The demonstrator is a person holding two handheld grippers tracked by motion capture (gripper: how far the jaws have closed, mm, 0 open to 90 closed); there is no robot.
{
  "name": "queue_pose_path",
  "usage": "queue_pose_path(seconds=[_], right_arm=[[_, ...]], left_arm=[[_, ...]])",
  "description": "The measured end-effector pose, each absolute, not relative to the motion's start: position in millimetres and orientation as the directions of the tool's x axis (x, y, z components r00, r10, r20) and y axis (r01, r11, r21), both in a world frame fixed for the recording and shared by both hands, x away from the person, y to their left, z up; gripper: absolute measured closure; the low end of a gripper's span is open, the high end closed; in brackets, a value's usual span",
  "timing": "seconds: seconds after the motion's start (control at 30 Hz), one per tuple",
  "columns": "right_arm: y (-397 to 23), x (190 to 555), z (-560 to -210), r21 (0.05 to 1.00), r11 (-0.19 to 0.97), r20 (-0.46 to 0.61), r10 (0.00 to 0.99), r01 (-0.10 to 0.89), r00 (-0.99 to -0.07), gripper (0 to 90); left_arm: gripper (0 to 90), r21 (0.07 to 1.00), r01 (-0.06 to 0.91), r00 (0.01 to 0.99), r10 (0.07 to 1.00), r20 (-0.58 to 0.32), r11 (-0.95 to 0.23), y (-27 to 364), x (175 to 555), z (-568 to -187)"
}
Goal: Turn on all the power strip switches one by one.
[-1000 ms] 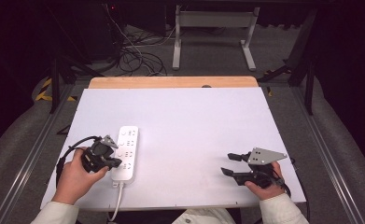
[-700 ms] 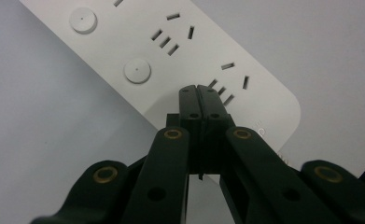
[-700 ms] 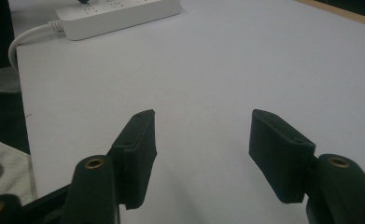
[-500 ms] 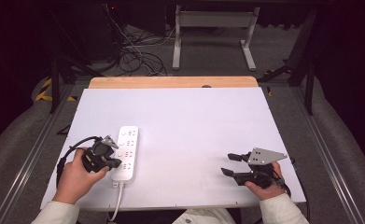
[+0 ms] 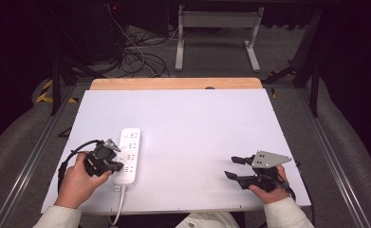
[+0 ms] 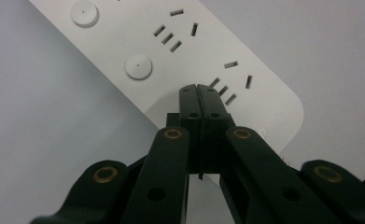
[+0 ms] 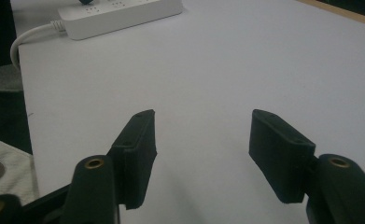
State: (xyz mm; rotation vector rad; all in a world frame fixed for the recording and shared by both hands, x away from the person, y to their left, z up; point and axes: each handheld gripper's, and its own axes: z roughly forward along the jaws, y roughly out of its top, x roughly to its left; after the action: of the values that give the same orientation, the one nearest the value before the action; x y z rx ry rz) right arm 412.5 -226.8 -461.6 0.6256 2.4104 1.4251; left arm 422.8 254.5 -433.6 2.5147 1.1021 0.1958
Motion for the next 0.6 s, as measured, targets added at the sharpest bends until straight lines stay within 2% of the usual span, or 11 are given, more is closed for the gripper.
queue_pose_path(seconds=[0.2, 0.6], right_arm=[[-226.3, 412.2, -461.7, 0.875, 0.43, -0.019, 0.489, 0.222, -0.872, 41.6], [-226.1, 411.9, -461.8, 0.875, 0.429, -0.016, 0.488, 0.224, -0.873, 41.5]], left_arm=[[89.9, 0.409, 0.688, 0.673, 0.738, -0.05, -0.599, 257.4, 423.4, -434.7], [90.0, 0.393, 0.707, 0.648, 0.762, -0.024, -0.588, 251.7, 421.3, -435.5]])
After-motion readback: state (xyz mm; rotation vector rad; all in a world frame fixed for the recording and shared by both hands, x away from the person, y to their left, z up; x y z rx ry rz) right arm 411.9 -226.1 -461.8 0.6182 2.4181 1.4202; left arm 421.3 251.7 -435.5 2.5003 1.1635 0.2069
